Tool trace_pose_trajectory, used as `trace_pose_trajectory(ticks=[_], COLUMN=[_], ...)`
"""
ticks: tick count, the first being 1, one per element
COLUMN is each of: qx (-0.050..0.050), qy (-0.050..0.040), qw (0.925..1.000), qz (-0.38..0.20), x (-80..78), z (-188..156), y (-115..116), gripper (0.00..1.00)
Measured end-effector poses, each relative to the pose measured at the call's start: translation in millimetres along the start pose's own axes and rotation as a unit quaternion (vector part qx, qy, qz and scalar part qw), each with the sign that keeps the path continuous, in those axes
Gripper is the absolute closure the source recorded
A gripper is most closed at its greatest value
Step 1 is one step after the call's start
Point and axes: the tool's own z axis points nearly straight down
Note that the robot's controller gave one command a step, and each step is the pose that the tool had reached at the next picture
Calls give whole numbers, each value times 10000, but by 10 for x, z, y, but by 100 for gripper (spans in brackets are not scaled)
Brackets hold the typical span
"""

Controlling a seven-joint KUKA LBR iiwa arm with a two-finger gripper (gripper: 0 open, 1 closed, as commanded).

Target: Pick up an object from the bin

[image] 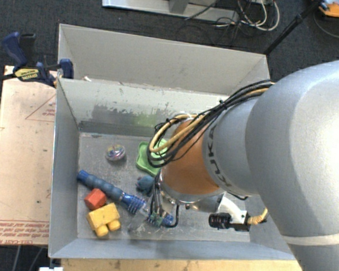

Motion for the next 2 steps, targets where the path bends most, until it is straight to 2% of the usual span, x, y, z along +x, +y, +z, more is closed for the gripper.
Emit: trace_pose_trajectory(ticks=[1, 2], qx=[-4, 4], qy=[-3, 5], qw=[10000, 10000], qz=[-5, -3], x=[1, 5], z=[0, 9], y=[6, 1], gripper=[0, 100])
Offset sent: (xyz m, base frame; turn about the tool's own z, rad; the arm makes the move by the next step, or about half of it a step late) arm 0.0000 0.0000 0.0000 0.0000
